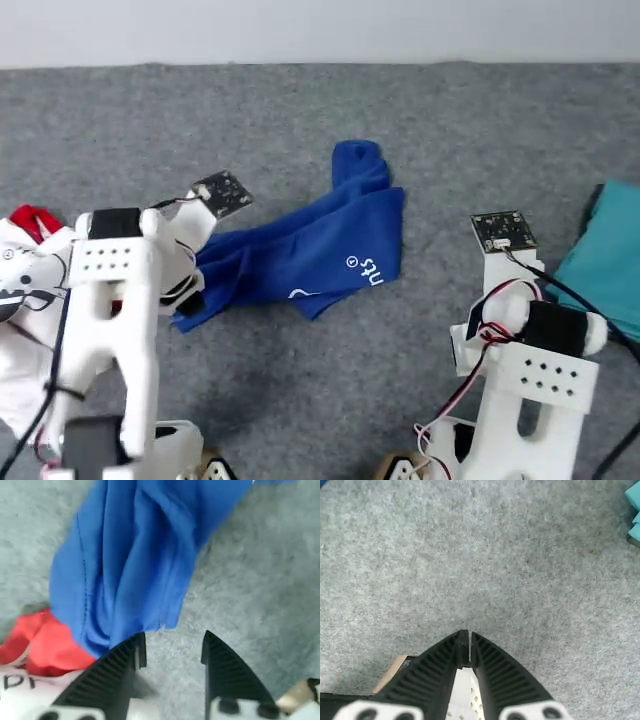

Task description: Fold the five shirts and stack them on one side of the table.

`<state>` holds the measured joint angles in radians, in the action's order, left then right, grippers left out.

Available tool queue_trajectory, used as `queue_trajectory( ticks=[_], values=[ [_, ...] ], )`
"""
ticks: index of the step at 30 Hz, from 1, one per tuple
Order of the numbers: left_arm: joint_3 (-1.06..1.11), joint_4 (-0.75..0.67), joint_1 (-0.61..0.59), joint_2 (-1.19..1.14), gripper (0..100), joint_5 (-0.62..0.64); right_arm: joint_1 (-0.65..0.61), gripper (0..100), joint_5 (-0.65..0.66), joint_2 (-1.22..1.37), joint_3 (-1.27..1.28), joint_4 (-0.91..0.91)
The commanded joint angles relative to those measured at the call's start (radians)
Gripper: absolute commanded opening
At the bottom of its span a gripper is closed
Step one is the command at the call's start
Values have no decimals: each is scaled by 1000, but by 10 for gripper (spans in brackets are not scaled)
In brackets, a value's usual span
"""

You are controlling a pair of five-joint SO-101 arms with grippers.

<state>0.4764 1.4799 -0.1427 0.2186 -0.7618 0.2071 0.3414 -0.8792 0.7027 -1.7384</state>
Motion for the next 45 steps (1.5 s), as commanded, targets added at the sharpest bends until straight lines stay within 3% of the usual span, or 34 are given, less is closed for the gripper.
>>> queue_trajectory(
  ticks=[1, 16, 23, 25, 34, 42, 45],
  values=[
    [-2, -55, -44, -91, 191, -44, -2, 9, -9, -5, -8, 8],
    [-16, -166, -54, -422, 182, -61, -4, 9, -8, -5, -8, 8],
    [-110, -103, -48, -503, 10, -64, -2, 9, -8, -5, -8, 8],
    [-130, -74, -49, -491, 15, -64, -2, 9, -3, -5, -8, 8],
    [-139, 61, -48, -239, 13, -29, -5, 9, -2, -5, -8, 8],
    [-148, 226, -55, 252, 13, -23, -7, 9, -3, -5, -8, 8],
    [-197, 242, -57, 446, 13, 55, -12, 9, -3, -5, -9, 8]
  ],
)
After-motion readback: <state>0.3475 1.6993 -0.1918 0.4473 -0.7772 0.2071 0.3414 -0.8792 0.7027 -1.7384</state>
